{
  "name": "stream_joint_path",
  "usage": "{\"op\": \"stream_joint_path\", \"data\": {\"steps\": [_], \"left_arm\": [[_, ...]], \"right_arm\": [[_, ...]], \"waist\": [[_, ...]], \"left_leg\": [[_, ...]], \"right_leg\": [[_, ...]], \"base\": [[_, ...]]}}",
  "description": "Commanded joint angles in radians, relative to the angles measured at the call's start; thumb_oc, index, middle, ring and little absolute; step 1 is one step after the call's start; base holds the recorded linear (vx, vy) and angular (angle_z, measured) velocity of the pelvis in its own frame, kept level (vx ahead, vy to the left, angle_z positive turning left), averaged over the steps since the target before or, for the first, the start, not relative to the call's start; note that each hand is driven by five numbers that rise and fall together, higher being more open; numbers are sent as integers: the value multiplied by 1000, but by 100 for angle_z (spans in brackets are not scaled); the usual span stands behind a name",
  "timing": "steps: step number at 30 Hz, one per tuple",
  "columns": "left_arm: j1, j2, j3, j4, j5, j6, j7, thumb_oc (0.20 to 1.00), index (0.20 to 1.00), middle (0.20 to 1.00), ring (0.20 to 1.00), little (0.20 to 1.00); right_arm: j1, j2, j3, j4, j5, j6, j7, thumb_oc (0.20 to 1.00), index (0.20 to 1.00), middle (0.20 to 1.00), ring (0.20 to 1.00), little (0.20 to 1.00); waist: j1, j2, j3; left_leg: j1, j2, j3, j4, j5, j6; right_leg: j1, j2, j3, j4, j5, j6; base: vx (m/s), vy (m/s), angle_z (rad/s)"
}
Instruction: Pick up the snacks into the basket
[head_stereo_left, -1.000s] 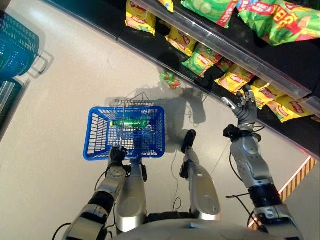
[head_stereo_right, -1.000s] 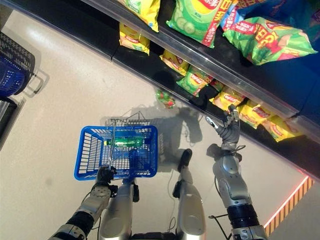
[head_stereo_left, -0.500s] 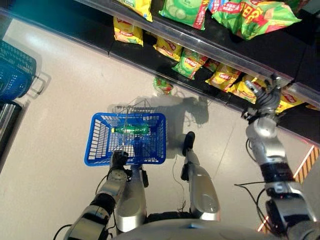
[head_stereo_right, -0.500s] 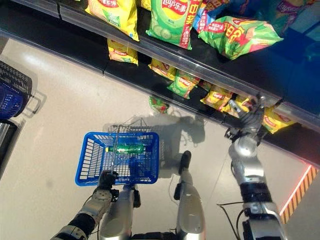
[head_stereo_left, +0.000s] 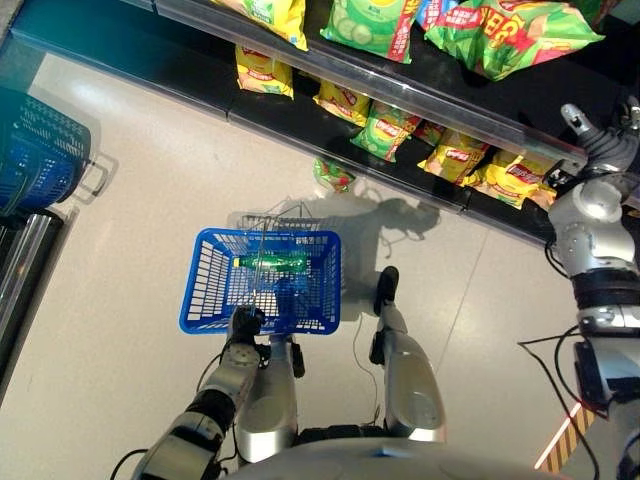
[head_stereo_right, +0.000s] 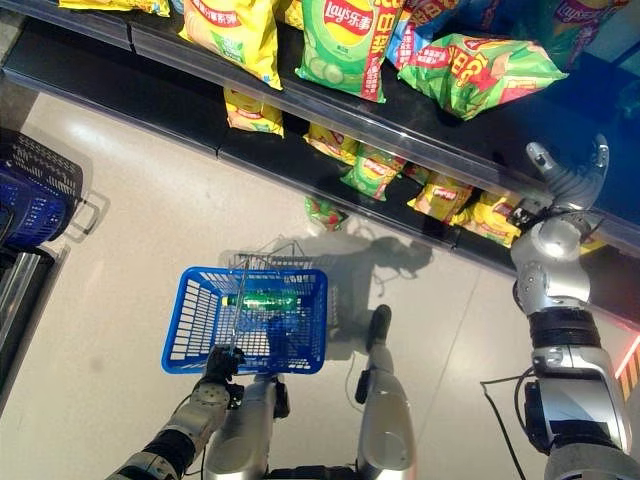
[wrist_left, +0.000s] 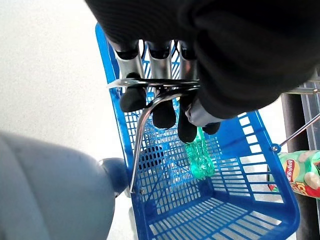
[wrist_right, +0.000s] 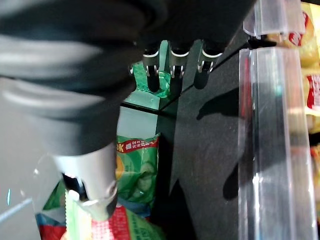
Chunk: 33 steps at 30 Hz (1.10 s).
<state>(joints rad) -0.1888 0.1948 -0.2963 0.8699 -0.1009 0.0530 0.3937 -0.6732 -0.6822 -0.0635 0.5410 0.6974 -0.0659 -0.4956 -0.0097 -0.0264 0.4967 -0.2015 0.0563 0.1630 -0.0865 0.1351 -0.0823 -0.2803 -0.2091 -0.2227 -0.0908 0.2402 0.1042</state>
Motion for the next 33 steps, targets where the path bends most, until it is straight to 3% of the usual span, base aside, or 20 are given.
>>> {"op": "stream_joint_path", "data": {"steps": [1, 14, 21, 22, 23, 28, 33], "left_arm": [[76, 4, -43, 48, -25, -9, 3, 200, 200, 200, 200, 200], [68, 14, -59, 63, -51, -25, -8, 200, 200, 200, 200, 200], [66, 43, -65, -3, -10, -33, 3, 200, 200, 200, 200, 200], [65, 42, -64, -4, -10, -33, 4, 200, 200, 200, 200, 200], [57, 53, -64, -16, 16, -30, 5, 200, 200, 200, 200, 200], [45, 54, -62, 2, 28, -26, 0, 200, 200, 200, 200, 200], [31, 32, -53, 24, 25, -19, -5, 200, 200, 200, 200, 200]], "right_arm": [[-116, -74, 56, 62, 21, -49, 18, 1000, 1000, 1000, 1000, 1000], [-334, -156, 218, 241, -37, 13, 64, 1000, 1000, 1000, 1000, 1000], [-394, -340, 500, 235, -674, 198, 114, 1000, 1000, 1000, 1000, 1000], [-397, -340, 501, 236, -675, 199, 114, 1000, 1000, 1000, 1000, 1000], [-440, -388, 577, 225, -840, 230, 138, 1000, 1000, 1000, 1000, 1000], [-521, -418, 725, 285, -1024, 253, 207, 1000, 1000, 1000, 1000, 1000], [-489, -427, 733, 256, -1076, 256, 228, 1000, 1000, 1000, 1000, 1000]], "waist": [[22, -34, -63], [33, -39, -61], [32, -51, -45], [30, -51, -46], [28, -54, -43], [32, -66, -38], [22, -69, -35]], "left_leg": [[-11, -16, -4, 23, -81, 6], [-18, -18, -8, 29, -82, 4], [-24, -13, -13, 31, -79, 1], [-28, -15, -13, 32, -76, 2], [-34, -14, -17, 34, -74, 1], [-44, -15, -22, 37, -69, -1], [-48, -12, -27, 36, -66, -2]], "right_leg": [[15, -88, -1, 44, -11, 137], [13, -88, -5, 43, -7, 138], [11, -81, -9, 49, -8, 136], [7, -83, -8, 48, -6, 136], [4, -83, -10, 48, -3, 135], [0, -83, -12, 49, 1, 134], [-1, -81, -10, 49, -1, 134]], "base": [[0, 0, 0], [0, 0, 0], [0, 0, 0], [0, 0, 0], [0, 0, 0], [0, 0, 0], [2, 3, 3]]}}
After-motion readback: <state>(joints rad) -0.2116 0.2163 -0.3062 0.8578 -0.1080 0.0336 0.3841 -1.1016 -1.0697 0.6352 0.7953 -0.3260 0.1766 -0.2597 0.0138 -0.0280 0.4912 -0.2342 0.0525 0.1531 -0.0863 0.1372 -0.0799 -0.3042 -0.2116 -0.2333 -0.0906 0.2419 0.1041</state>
